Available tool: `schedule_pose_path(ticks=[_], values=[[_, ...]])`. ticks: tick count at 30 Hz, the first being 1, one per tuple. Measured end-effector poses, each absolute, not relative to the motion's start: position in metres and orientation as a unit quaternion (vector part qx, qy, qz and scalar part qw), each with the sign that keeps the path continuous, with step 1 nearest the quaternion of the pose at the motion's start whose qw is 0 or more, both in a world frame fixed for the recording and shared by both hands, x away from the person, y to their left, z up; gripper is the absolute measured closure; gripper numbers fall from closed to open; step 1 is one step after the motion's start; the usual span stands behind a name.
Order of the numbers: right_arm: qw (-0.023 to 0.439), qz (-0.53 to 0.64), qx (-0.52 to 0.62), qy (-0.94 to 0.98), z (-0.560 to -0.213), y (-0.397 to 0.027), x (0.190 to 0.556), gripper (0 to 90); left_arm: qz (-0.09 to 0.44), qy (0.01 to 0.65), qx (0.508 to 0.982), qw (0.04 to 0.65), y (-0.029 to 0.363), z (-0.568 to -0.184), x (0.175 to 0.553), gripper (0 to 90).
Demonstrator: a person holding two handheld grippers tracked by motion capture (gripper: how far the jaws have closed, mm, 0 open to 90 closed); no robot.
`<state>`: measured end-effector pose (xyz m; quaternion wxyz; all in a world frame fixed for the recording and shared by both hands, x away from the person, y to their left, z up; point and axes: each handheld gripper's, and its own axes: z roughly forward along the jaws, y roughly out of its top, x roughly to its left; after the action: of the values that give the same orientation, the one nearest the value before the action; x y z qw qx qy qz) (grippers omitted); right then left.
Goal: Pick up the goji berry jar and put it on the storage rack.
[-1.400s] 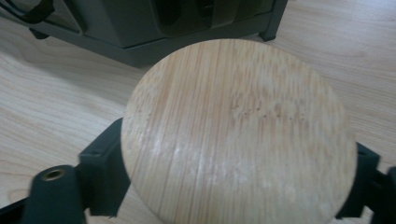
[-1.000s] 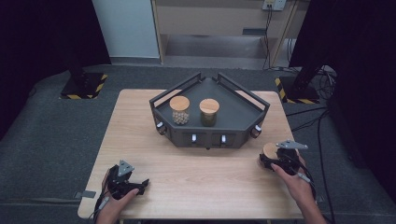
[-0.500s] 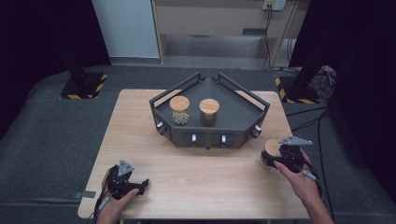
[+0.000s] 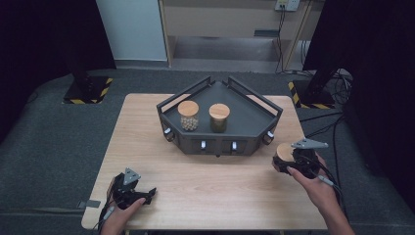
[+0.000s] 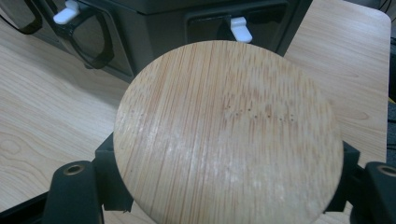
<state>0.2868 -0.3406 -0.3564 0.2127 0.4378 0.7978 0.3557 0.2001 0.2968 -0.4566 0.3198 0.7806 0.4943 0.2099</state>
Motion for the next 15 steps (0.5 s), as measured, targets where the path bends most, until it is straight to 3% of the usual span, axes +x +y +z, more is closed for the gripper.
schedule_pose_path(ticks=[15], values=[[0.215,0.357,0.421,0.806,-0.331,-0.329,0.289,26.3,0.210,0.494,0.781,0.320,0.297,-0.457,0.200,0.0]])
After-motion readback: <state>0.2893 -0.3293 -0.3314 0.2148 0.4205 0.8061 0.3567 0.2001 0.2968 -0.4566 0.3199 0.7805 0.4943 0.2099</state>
